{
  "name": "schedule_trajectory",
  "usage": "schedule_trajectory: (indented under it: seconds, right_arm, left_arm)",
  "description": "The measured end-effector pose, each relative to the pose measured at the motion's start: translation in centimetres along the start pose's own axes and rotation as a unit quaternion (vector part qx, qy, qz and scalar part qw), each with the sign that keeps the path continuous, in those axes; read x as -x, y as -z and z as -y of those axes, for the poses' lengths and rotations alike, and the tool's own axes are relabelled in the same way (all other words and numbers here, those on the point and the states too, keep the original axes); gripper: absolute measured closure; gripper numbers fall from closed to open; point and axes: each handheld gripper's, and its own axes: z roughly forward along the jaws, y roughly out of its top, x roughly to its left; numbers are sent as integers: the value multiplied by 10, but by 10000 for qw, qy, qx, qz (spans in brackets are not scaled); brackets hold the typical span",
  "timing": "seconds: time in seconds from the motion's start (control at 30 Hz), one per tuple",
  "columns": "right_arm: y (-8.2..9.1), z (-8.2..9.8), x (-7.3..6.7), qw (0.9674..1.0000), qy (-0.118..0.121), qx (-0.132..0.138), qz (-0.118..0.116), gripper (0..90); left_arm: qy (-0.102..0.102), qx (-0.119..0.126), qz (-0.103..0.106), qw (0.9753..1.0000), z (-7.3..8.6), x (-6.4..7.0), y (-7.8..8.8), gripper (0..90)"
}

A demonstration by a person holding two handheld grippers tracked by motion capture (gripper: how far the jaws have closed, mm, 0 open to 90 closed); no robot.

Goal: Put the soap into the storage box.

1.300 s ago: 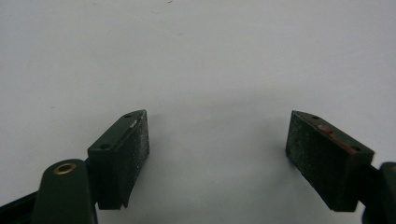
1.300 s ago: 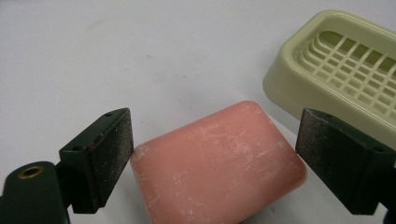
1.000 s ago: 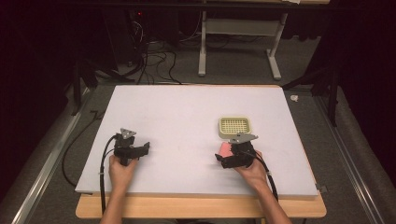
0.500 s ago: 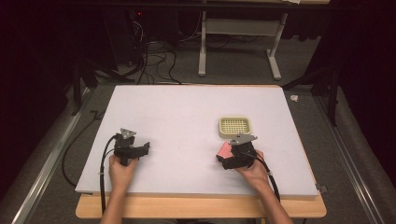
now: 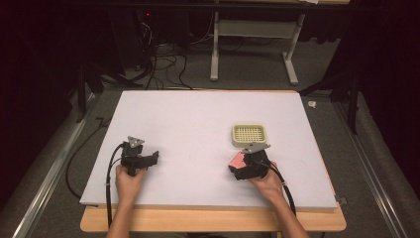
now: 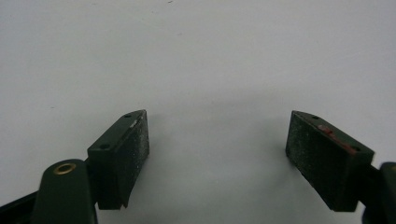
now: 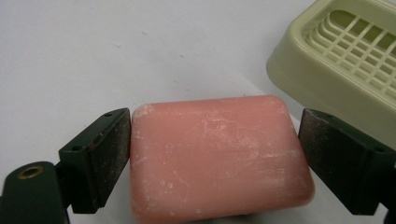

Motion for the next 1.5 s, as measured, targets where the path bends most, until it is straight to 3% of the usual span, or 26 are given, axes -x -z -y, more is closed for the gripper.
schedule_trajectory:
  seconds: [0.33,0.6,0.87,1.5]
  right_arm:
    - [-11,3,1,9996,-119,-257,-39,124]
    - [-12,3,2,9995,-196,-241,-97,134]
    - [-11,5,1,9995,-277,-153,-6,136]
    - [13,8,9,9992,-400,50,9,137]
  left_arm:
    - [5,2,1,10000,0,0,0,221]
    - [4,2,1,10000,0,0,0,221]
    - [8,2,1,10000,0,0,0,221]
    - [5,2,3,10000,0,0,0,220]
